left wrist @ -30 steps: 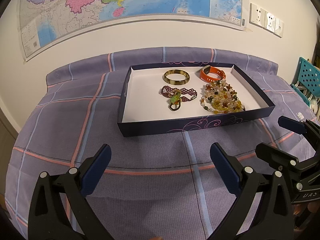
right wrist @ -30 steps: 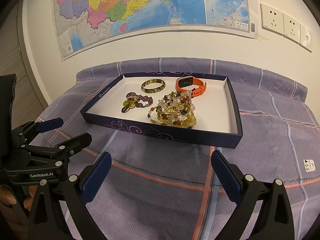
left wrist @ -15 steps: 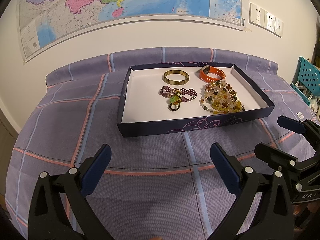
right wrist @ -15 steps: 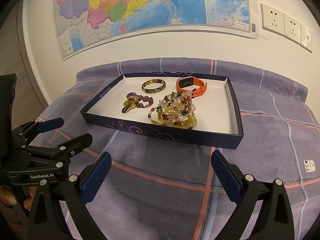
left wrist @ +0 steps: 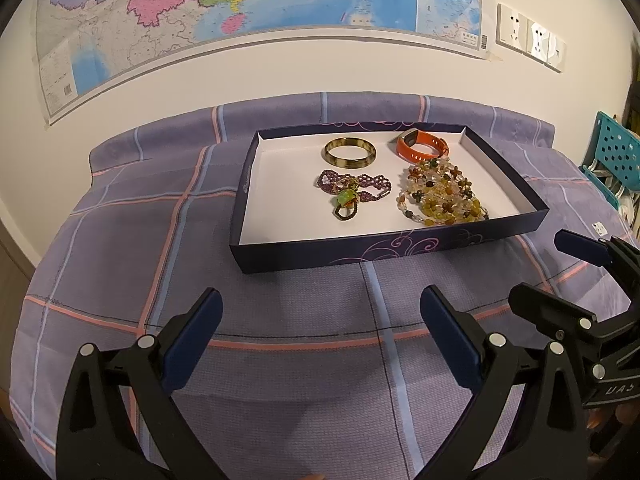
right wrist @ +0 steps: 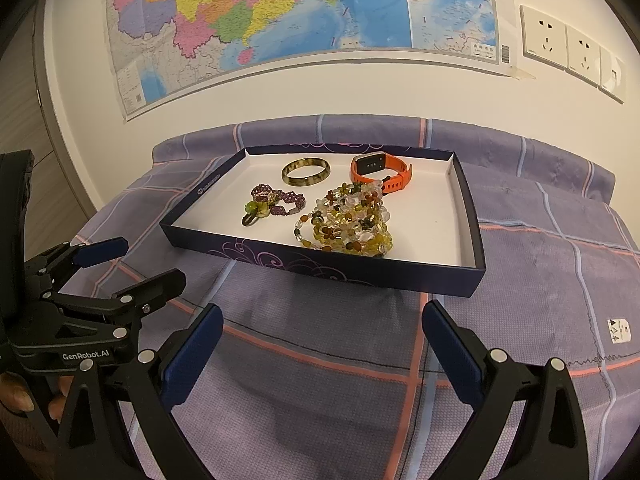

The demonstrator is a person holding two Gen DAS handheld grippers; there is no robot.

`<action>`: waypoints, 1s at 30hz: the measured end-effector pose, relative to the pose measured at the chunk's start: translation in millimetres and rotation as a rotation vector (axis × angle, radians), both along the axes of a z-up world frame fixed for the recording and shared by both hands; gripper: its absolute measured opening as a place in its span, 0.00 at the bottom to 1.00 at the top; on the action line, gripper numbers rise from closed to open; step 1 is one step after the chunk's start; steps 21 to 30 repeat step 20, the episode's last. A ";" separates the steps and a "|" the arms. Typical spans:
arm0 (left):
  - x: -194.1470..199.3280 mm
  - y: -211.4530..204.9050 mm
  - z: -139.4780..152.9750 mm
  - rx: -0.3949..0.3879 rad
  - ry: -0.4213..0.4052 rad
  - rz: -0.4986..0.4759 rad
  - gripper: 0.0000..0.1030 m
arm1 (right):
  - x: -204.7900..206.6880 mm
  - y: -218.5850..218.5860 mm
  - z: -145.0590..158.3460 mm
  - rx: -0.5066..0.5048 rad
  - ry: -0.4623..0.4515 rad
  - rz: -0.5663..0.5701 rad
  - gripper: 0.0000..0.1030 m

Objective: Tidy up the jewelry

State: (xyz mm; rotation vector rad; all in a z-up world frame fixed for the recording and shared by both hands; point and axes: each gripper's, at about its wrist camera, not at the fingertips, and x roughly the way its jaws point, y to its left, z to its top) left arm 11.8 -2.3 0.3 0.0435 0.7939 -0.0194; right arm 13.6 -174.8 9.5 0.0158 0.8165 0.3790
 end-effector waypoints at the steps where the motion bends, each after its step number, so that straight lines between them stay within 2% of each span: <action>1: 0.0 -0.2 -0.2 0.000 0.000 0.000 0.95 | -0.3 -0.2 0.1 0.001 -0.001 0.000 0.93; 11: -2.4 -4.6 0.7 0.007 -0.022 -0.018 0.94 | -1.6 0.9 -1.4 -0.002 0.003 0.001 0.93; 18: 4.0 1.1 -8.3 -0.023 0.041 -0.013 0.95 | 0.6 -11.4 -5.6 -0.020 0.030 -0.013 0.93; 20: 4.7 8.6 -9.5 -0.035 0.047 -0.009 0.95 | 6.2 -33.3 -9.7 -0.045 0.055 -0.050 0.93; 30: 4.7 8.6 -9.5 -0.035 0.047 -0.009 0.95 | 6.2 -33.3 -9.7 -0.045 0.055 -0.050 0.93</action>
